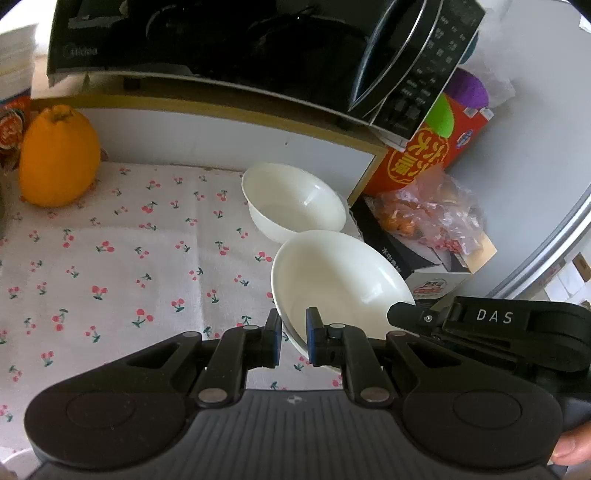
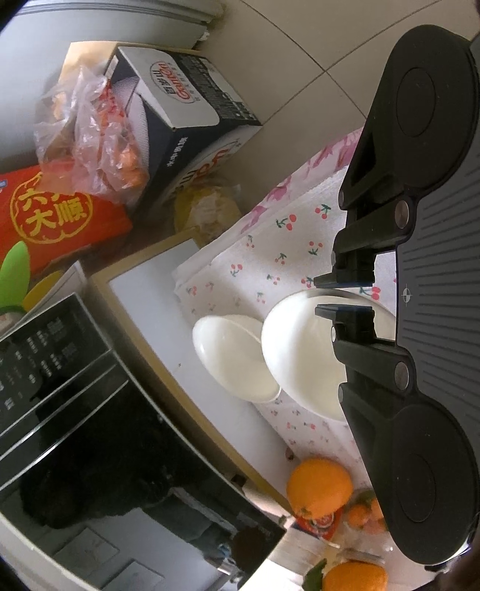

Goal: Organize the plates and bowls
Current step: 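Close both tools on the rim of that white bowl, then lift the white bowl with both tools and carry it over the bowl stack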

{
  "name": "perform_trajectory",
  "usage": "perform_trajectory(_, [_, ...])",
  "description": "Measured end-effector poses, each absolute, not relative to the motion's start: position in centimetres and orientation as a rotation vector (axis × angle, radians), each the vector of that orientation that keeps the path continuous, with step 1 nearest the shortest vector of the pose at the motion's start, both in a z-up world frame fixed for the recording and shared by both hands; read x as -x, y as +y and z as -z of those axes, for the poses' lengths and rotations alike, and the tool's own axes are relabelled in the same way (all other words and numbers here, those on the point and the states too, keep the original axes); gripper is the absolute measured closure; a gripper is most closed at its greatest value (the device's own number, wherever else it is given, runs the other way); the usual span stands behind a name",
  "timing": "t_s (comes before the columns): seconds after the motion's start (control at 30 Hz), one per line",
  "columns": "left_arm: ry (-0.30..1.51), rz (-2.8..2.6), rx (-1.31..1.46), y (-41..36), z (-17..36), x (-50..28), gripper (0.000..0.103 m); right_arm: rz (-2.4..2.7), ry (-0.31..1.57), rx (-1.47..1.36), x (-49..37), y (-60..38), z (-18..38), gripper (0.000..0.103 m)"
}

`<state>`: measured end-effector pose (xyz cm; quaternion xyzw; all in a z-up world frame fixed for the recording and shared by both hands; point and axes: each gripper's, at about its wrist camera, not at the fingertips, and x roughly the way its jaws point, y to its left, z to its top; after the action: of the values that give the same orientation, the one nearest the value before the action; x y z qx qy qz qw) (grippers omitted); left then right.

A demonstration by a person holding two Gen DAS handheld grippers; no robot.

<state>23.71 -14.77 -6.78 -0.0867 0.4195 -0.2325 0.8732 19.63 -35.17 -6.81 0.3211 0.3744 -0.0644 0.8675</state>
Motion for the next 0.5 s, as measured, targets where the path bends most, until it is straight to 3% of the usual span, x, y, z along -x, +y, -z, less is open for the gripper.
perform_trajectory(0.5, [0.858, 0.475, 0.163, -14.0, 4.2, -19.9, 0.091, 0.116, 0.788, -0.626, -15.5, -33.6, 3.0, 0.093])
